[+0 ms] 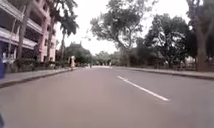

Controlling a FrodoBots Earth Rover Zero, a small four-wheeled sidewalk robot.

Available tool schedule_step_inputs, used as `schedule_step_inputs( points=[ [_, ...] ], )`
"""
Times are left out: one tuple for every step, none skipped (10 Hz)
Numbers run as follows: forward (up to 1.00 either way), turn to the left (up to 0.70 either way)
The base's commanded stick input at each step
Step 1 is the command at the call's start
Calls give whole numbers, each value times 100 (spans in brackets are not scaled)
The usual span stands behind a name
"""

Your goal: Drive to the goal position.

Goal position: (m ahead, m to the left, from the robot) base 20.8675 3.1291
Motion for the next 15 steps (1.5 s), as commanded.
schedule_step_inputs(
  points=[
    [100, 0],
    [100, 0],
    [100, 0],
    [100, 0],
    [100, 0],
    [100, 0],
    [100, 0],
    [100, 0],
    [100, 0],
    [100, 0],
    [100, 0],
    [100, 0],
    [100, 0],
    [100, 0],
    [100, 0]
  ],
)
